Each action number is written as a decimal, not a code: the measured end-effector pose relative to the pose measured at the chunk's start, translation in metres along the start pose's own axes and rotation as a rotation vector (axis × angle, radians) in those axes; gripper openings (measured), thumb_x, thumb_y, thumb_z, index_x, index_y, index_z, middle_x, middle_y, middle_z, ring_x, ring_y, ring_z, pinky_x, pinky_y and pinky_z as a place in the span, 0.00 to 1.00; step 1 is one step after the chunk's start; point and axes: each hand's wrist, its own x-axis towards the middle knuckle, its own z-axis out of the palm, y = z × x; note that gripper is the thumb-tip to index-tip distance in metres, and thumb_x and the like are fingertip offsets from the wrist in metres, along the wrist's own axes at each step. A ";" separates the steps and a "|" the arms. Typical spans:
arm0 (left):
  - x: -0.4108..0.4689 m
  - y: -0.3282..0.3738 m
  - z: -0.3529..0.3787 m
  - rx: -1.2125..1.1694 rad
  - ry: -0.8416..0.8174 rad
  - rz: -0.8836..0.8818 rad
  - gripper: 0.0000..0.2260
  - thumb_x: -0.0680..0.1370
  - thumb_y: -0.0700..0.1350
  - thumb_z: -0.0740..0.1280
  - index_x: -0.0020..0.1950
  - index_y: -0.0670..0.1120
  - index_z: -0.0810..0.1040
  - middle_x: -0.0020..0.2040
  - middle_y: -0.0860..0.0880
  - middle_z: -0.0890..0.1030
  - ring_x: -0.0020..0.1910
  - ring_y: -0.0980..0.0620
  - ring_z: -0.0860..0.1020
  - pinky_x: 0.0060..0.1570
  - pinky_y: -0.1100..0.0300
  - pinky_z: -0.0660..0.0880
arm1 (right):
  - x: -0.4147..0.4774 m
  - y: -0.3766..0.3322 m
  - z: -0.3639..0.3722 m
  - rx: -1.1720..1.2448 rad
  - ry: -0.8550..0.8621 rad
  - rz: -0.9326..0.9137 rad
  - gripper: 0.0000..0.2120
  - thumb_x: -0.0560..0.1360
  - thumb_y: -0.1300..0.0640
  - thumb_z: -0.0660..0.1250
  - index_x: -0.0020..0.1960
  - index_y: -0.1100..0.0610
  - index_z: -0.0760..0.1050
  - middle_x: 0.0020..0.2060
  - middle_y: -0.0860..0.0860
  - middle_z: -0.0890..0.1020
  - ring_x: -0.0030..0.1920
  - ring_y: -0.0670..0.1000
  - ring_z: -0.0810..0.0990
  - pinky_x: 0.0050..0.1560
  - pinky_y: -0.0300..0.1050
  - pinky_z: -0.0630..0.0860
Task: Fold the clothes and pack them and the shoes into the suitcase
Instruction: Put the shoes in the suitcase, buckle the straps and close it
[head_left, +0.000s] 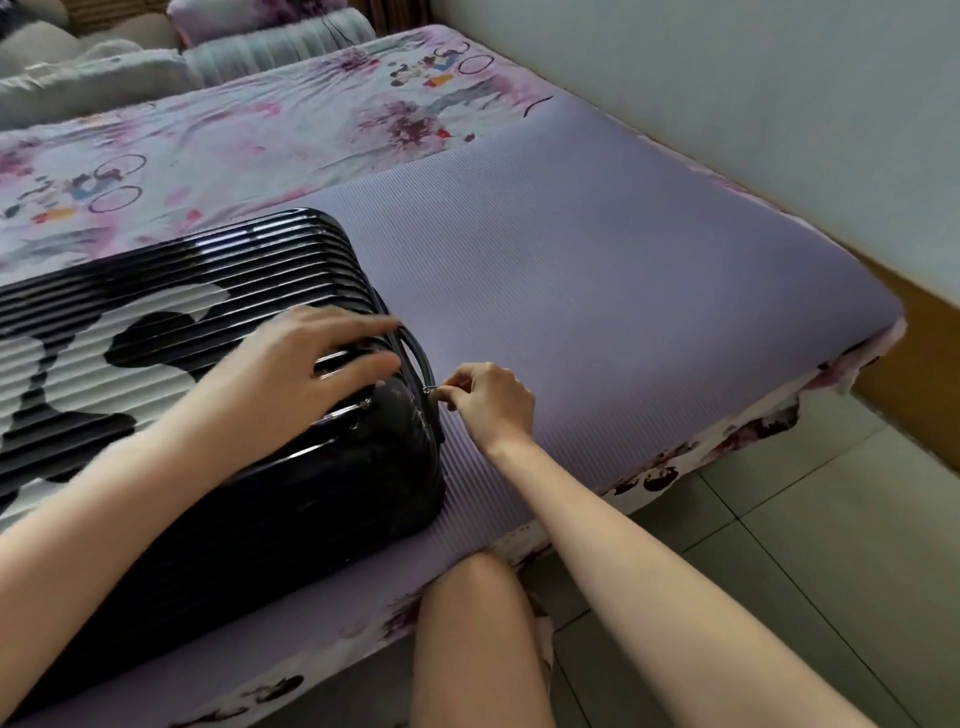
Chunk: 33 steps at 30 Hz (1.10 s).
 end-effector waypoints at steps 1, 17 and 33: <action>0.009 -0.005 -0.004 -0.068 0.058 -0.003 0.18 0.74 0.61 0.64 0.62 0.59 0.76 0.58 0.60 0.77 0.58 0.61 0.73 0.63 0.63 0.66 | 0.005 0.000 0.001 0.000 -0.009 -0.006 0.10 0.73 0.45 0.68 0.46 0.50 0.83 0.41 0.47 0.85 0.46 0.49 0.81 0.49 0.46 0.76; 0.147 -0.137 -0.033 0.015 -0.156 -0.392 0.34 0.73 0.62 0.66 0.75 0.53 0.59 0.75 0.46 0.61 0.74 0.47 0.58 0.73 0.51 0.53 | 0.052 -0.022 -0.005 -0.155 -0.136 0.061 0.08 0.69 0.42 0.70 0.44 0.44 0.83 0.30 0.40 0.71 0.45 0.48 0.74 0.42 0.40 0.63; 0.151 -0.131 -0.050 -0.146 -0.154 -0.496 0.30 0.69 0.66 0.63 0.70 0.59 0.66 0.68 0.55 0.69 0.69 0.50 0.63 0.70 0.52 0.54 | 0.220 -0.071 -0.028 0.182 -0.760 0.047 0.22 0.77 0.65 0.59 0.67 0.48 0.72 0.67 0.45 0.74 0.66 0.56 0.73 0.68 0.50 0.68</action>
